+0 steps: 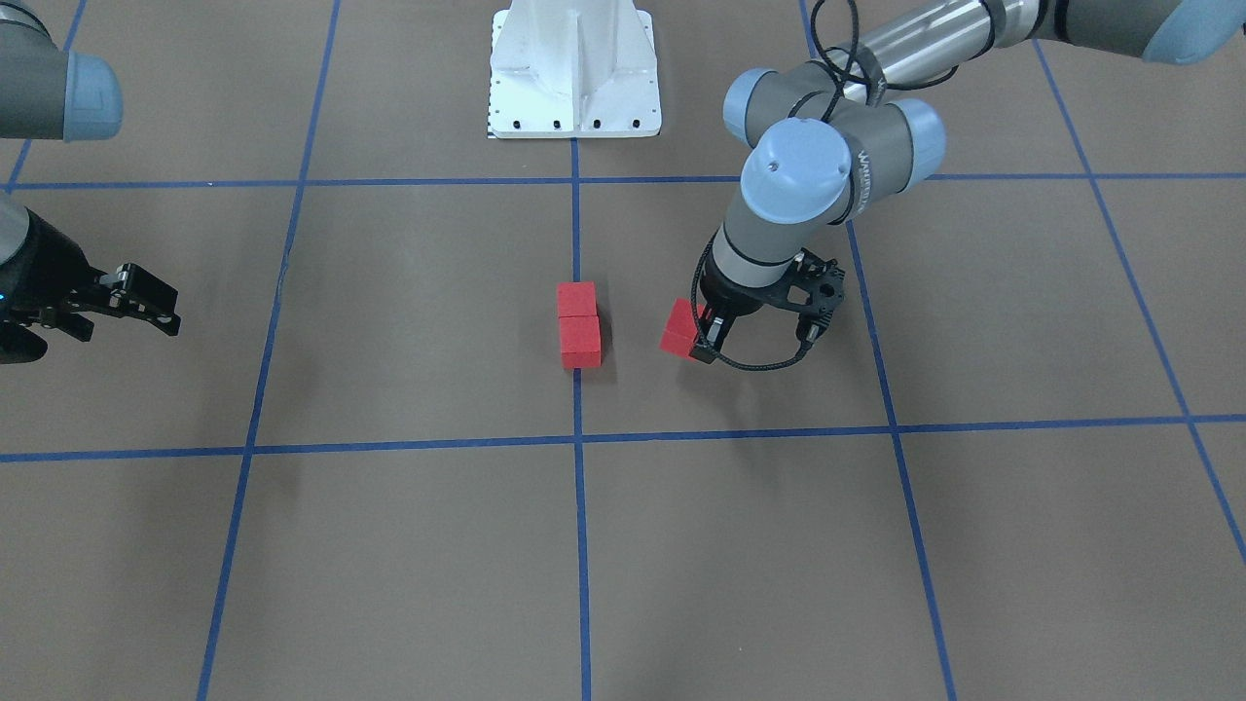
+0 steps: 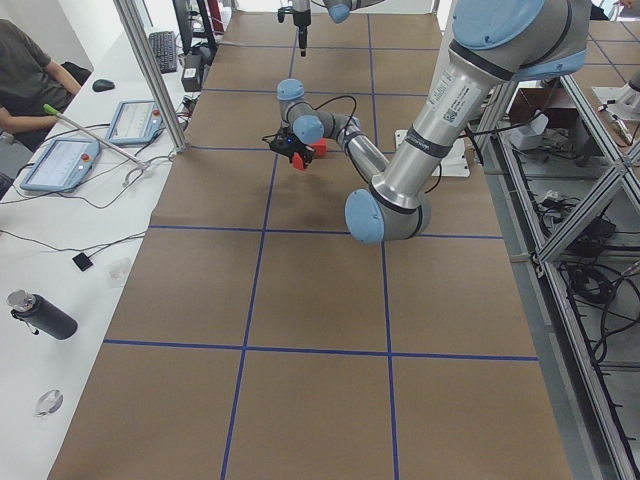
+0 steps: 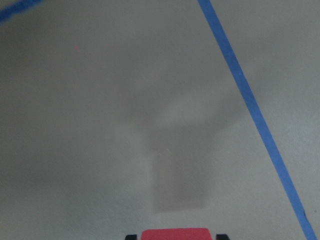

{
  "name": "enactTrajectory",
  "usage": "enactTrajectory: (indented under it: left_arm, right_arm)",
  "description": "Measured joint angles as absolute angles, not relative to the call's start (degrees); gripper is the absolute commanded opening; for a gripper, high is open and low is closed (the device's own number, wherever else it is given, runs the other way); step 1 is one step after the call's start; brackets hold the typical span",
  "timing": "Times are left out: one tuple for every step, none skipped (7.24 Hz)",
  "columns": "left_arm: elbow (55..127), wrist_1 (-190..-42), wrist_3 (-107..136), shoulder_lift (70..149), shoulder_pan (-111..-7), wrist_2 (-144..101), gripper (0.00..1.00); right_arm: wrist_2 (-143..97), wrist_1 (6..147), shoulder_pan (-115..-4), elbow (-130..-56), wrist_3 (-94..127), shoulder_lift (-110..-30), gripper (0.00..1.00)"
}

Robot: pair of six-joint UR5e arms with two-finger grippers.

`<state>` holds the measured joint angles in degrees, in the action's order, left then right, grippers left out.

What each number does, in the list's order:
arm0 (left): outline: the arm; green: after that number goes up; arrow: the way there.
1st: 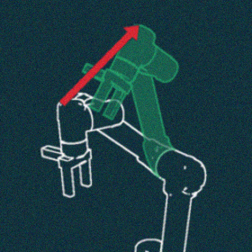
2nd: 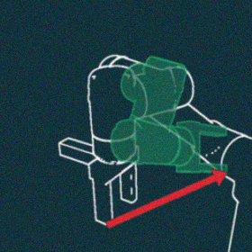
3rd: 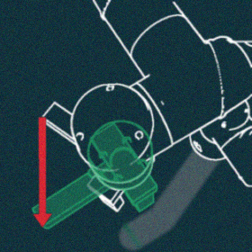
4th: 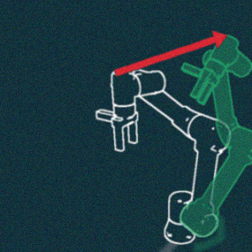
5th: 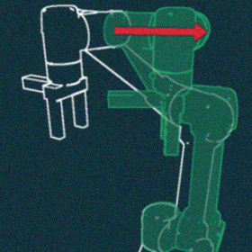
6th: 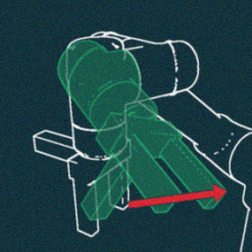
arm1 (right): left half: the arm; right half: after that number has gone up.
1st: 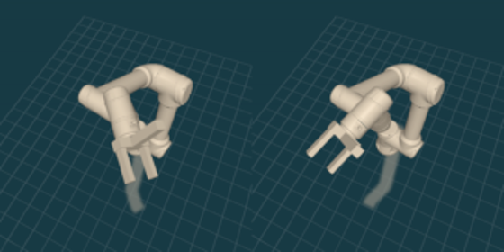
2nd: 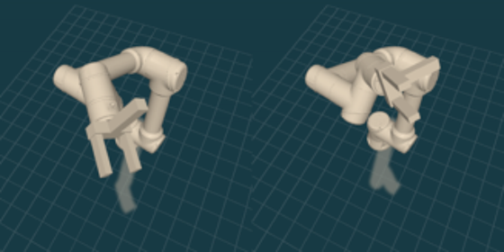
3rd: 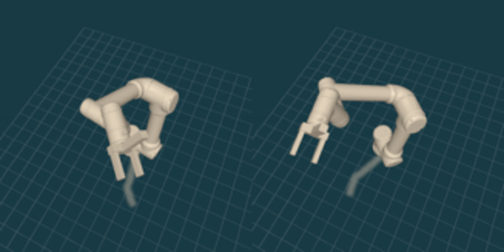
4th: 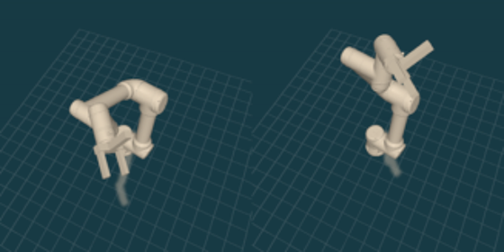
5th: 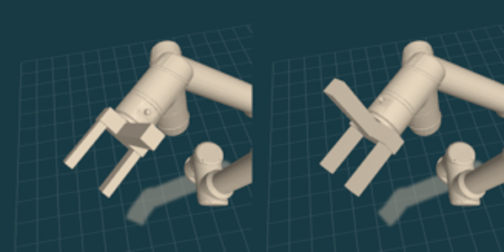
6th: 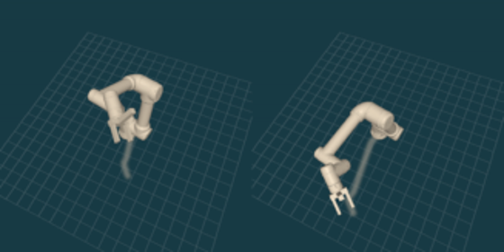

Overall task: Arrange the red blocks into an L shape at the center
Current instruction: 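Carry the red cube with the left gripper toward the two-cube row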

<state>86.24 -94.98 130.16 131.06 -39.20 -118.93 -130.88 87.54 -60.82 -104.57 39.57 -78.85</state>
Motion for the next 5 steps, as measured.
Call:
enactTrajectory:
  left_arm:
    - [83.5,-94.1,134.6,133.4,-39.1,-118.9,0.00]
    - [82.2,-93.8,139.8,134.3,-38.9,-119.0,0.00]
    - [81.5,-93.8,144.9,134.7,-38.4,-119.0,0.00]
    - [81.3,-93.8,148.5,135.1,-38.1,-119.0,0.00]
    - [81.1,-93.8,150.9,135.4,-37.6,-119.0,0.00]
  right_arm:
    - [-130.9,87.5,-60.8,-104.5,39.6,-78.9,1.00]
    - [-130.8,87.5,-60.8,-104.3,39.6,-78.9,1.00]
    - [-130.8,87.5,-60.7,-104.2,39.6,-79.0,1.00]
    - [-130.8,87.5,-60.6,-104.0,39.6,-79.0,1.00]
    - [-130.8,87.5,-60.6,-104.0,39.6,-79.0,1.00]
